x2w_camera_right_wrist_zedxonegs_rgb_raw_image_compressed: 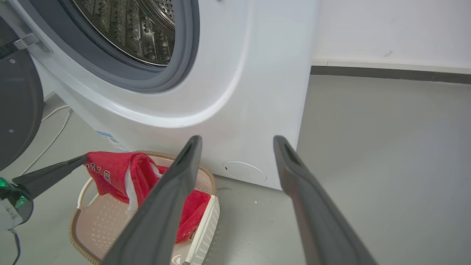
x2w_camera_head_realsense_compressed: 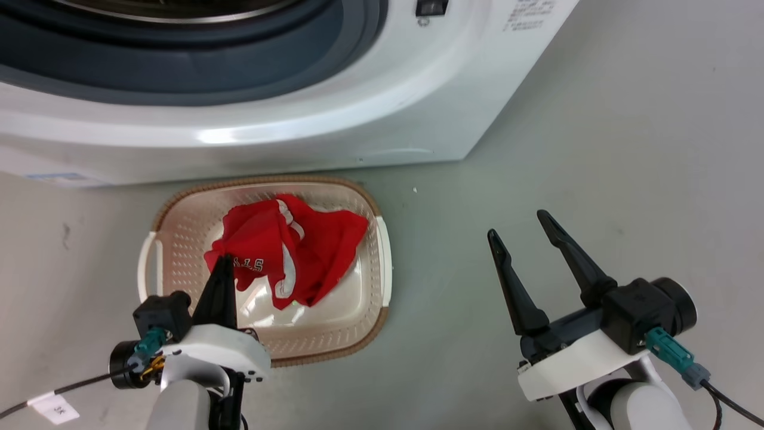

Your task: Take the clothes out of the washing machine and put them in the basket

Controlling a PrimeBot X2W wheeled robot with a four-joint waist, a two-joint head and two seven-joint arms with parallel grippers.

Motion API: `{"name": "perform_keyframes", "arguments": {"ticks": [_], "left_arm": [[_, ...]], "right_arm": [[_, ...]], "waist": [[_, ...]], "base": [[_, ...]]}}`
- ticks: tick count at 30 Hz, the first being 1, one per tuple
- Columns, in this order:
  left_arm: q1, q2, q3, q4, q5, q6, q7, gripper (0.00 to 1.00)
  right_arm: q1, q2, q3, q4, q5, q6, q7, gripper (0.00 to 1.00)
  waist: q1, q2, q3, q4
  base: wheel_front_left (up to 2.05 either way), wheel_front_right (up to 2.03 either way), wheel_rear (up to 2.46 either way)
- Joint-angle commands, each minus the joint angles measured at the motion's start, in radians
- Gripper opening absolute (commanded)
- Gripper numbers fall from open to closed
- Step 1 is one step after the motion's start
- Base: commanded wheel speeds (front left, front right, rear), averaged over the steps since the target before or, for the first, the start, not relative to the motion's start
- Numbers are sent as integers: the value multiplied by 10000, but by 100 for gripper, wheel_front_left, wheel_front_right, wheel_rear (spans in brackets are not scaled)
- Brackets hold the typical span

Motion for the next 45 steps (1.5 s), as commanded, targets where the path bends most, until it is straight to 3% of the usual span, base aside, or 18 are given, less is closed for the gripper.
{"name": "perform_keyframes", "arguments": {"ticks": [1,15,25,26,28,37,42,45], "left_arm": [[-278,-10,97,200,81,-35,-26,0],[-2589,450,1421,3702,394,-21,-25,0],[-3593,947,1941,6200,300,254,-25,0],[-3621,952,1928,6383,321,233,-25,22],[-3599,949,1897,6596,377,239,-25,100],[-2382,726,1698,6803,515,-39,-23,100],[-1930,567,1502,6248,691,-115,-25,100],[-1421,296,1271,5133,875,-60,-26,100]], "right_arm": [[-227,15,45,-16,-28,-7,-76,100],[-895,16,311,-81,9,-7,-365,100],[-1026,18,484,135,187,-7,-572,100],[-1017,18,474,214,205,-7,-596,100],[-975,18,470,349,260,-7,-660,100],[-466,15,544,1108,353,-7,-685,100],[-215,15,318,1263,303,-7,-602,100],[165,15,-48,1274,239,-7,-381,100]], "waist": [[-2,0,674,-138],[-2,0,2523,-740],[-2,0,2670,-1111],[-2,0,2566,-1111],[-2,0,2268,-1092],[-2,0,-754,-773],[-2,0,-1806,-607],[-2,0,-2792,-367]], "base": [[0,0,0],[0,0,0],[0,0,0],[0,0,0],[0,0,0],[0,0,0],[0,0,0],[0,0,0]]}}
